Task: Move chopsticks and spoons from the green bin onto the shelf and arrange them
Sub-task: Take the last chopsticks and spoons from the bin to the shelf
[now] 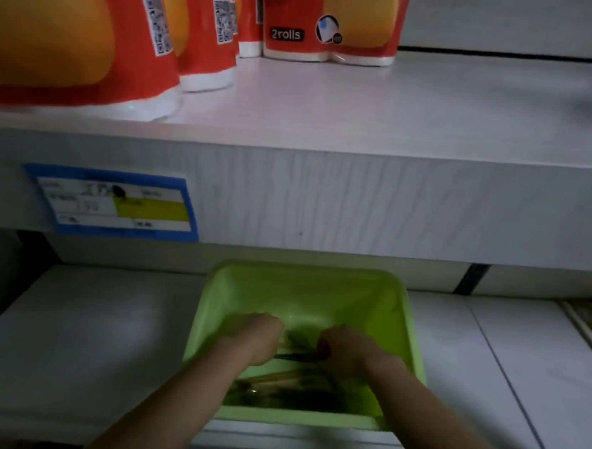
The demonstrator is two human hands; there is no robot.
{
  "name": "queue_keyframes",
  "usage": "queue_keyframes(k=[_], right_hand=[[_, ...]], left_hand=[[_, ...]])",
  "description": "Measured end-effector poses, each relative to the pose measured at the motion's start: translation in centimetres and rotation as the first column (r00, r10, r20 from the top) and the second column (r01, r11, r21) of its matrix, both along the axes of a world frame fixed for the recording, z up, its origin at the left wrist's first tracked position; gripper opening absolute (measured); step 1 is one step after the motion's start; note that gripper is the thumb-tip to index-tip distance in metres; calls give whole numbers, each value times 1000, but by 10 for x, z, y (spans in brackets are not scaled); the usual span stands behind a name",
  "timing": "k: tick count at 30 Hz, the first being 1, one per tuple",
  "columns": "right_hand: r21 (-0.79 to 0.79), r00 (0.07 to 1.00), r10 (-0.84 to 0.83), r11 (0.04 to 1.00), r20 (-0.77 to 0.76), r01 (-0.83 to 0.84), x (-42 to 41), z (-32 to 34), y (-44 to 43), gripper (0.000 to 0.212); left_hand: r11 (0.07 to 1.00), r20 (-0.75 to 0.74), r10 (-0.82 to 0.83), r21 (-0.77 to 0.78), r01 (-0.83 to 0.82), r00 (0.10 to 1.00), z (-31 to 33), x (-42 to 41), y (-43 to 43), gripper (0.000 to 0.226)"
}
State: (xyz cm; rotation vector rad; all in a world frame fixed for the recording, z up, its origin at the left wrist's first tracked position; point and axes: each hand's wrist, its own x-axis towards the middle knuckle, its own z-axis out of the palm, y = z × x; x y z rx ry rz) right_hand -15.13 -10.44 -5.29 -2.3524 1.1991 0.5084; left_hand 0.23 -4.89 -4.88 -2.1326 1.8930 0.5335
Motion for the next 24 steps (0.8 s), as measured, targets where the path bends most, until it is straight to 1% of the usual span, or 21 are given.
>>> queue_keyframes(k=[3, 5, 7, 9, 12, 16, 19, 22, 24], right_hand=[[-123, 998, 29, 992, -55, -36, 5, -4, 12, 32], [-183, 995, 56, 981, -80, -70, 9, -4, 19, 28], [-196, 997, 63, 978, -52, -72, 11, -5, 23, 27], [-210, 997, 74, 975, 11, -70, 14, -5, 25, 27], [-226, 989, 142, 965, 37, -130, 20, -4, 27, 29], [-238, 981, 191, 952, -27, -192, 29, 0, 29, 31], [-300, 962, 247, 915, -111, -270, 36, -1, 29, 30], [-322, 924, 330, 868, -193, -378, 41, -5, 30, 29], [-329, 910, 356, 851, -213, -410, 43, -7, 30, 30]], left_hand=[[999, 42, 9, -33, -8, 999, -4, 1, 6, 24], [999, 72, 16, -53, -13, 997, -3, 1, 8, 24], [998, 85, 22, -69, -16, 996, -3, 2, 10, 25], [996, 92, 21, -84, -14, 996, -3, 2, 11, 25], [995, 94, 30, -95, -21, 995, -2, 3, 13, 25], [991, 94, 56, -125, -44, 994, 1, 4, 12, 24], [989, 74, 78, -131, -68, 994, 2, 6, 12, 25], [986, 50, 99, -139, -91, 994, 2, 10, 12, 24], [983, 40, 108, -151, -101, 993, 3, 13, 11, 23]])
